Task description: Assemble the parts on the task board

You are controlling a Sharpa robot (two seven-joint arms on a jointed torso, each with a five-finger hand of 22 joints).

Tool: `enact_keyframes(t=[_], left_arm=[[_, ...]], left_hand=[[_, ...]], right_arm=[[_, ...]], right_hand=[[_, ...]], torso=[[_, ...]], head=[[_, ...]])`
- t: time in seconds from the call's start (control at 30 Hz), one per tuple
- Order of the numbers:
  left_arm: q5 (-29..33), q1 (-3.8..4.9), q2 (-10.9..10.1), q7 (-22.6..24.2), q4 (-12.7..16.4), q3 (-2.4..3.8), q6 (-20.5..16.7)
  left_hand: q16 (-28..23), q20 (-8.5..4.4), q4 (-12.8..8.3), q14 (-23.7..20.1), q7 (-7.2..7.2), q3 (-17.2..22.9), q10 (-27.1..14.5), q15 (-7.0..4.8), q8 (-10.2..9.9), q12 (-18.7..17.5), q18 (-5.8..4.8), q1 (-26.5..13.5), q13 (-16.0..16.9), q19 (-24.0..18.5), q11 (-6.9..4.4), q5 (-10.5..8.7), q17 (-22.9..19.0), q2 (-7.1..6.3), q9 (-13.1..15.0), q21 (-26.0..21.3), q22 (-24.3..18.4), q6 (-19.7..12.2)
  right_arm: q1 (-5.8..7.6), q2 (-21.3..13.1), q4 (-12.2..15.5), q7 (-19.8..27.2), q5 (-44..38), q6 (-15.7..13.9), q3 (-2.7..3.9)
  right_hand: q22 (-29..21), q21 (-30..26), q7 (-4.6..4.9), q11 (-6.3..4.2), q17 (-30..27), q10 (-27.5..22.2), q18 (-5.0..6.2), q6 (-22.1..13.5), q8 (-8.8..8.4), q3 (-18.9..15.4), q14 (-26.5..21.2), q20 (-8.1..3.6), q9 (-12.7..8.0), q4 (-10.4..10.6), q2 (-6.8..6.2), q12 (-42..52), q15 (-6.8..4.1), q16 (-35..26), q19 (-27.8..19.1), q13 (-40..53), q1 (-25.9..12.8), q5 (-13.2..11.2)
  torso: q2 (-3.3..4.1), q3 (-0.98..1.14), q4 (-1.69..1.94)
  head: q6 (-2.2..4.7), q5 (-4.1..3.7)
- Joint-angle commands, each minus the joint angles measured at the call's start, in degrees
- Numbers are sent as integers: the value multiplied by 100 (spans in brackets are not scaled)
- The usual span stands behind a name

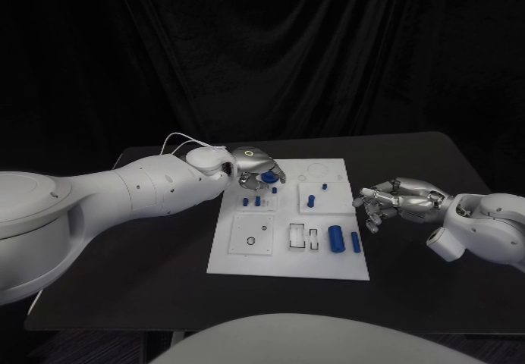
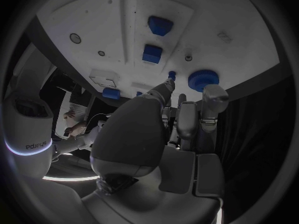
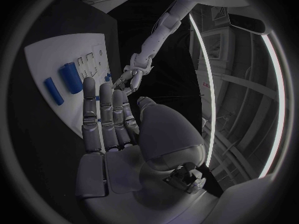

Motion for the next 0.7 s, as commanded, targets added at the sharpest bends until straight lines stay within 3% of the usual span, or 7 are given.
enact_keyframes(t=[0.03,0.3,0.7], left_arm=[[-214,-27,43,91,-27,7,9],[-232,-111,153,-8,-115,7,41],[-235,-151,248,-121,-243,8,114]], left_hand=[[-8,4,37,-3,11,-3,48,12,0,-37,15,-69,-24,0,-1,-25,-31,7,-23,-40,525,74],[-22,3,59,-23,116,-9,87,25,6,-84,28,-88,-81,-26,14,-39,-67,4,-95,-152,503,139],[-9,-2,75,-27,342,73,389,28,86,-102,26,-66,-162,11,12,-8,-101,-5,-204,-229,515,495]], right_arm=[[-14,-14,20,18,0,24,4],[-14,-16,35,9,0,34,4],[-13,-6,37,-12,0,47,4]], right_hand=[[10,1,-2,-15,-6,-42,93,-49,39,-37,-38,8,8,-12,29,15,-8,29,-42,-8,-7,-20],[10,1,-3,-15,-7,-43,93,-48,42,-37,-39,9,8,-12,31,15,-7,30,-43,-9,-8,-20],[11,0,-3,-15,-10,-44,93,-48,48,-38,-41,10,9,-12,33,17,-7,30,-45,-10,-8,-21]], torso=[[13,-11,-24],[16,-9,-22],[17,-5,-42]], head=[[0,7],[0,-8],[0,-4]])
